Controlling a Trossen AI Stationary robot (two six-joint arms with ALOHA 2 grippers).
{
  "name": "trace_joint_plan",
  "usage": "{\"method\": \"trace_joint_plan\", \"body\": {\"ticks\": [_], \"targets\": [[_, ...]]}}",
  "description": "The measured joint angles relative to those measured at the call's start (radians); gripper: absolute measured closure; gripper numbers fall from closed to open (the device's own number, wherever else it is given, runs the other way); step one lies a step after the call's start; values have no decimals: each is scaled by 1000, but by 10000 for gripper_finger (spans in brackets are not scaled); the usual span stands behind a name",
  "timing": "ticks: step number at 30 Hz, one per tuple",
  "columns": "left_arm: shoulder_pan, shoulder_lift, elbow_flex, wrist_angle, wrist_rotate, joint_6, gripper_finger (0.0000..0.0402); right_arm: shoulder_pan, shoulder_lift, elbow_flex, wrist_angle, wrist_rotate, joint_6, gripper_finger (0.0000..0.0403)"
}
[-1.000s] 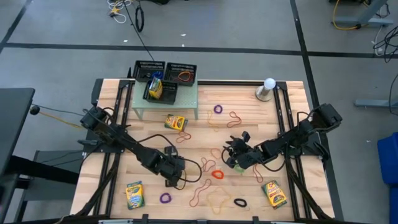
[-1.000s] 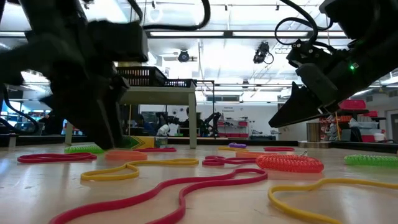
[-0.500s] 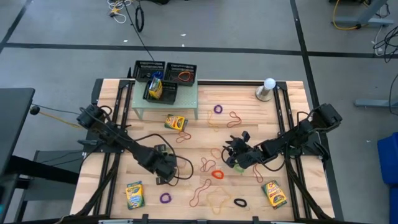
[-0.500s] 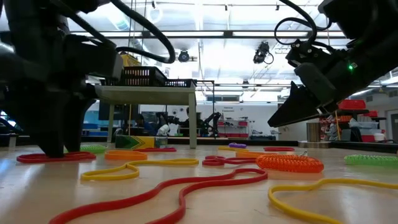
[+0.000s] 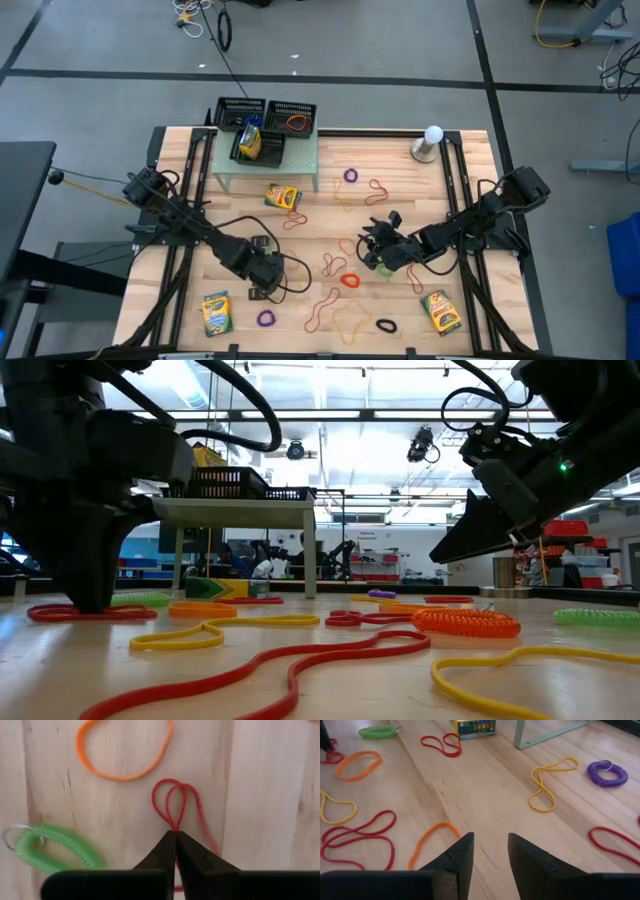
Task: Pick & Place Office Desk Supplies
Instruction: Put the red rubber band into the top right black bin
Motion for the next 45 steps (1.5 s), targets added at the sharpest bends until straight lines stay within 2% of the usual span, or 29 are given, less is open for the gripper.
{"method": "trace_joint_plan", "body": {"ticks": [5,10,14,18,25,30,34,38,45], "targets": [[-27,-81,74,-37,-66,106,396,0,0,0,0,0,0,272],[-8,-200,156,-111,-224,137,396,0,0,0,4,0,0,272],[64,-283,252,-132,-365,214,396,0,0,0,6,0,0,272],[200,-314,378,-132,-455,344,396,0,0,0,6,0,0,272],[588,-299,556,-132,-390,520,396,0,0,0,7,0,0,272],[860,-289,573,-102,-257,555,396,0,0,0,6,0,0,272],[1017,-256,573,-76,-209,570,396,0,0,0,7,0,0,272],[1119,-211,573,-58,-111,566,396,0,0,0,7,0,0,272],[1154,-126,573,-54,-100,575,396,0,0,0,7,0,0,272]]}}
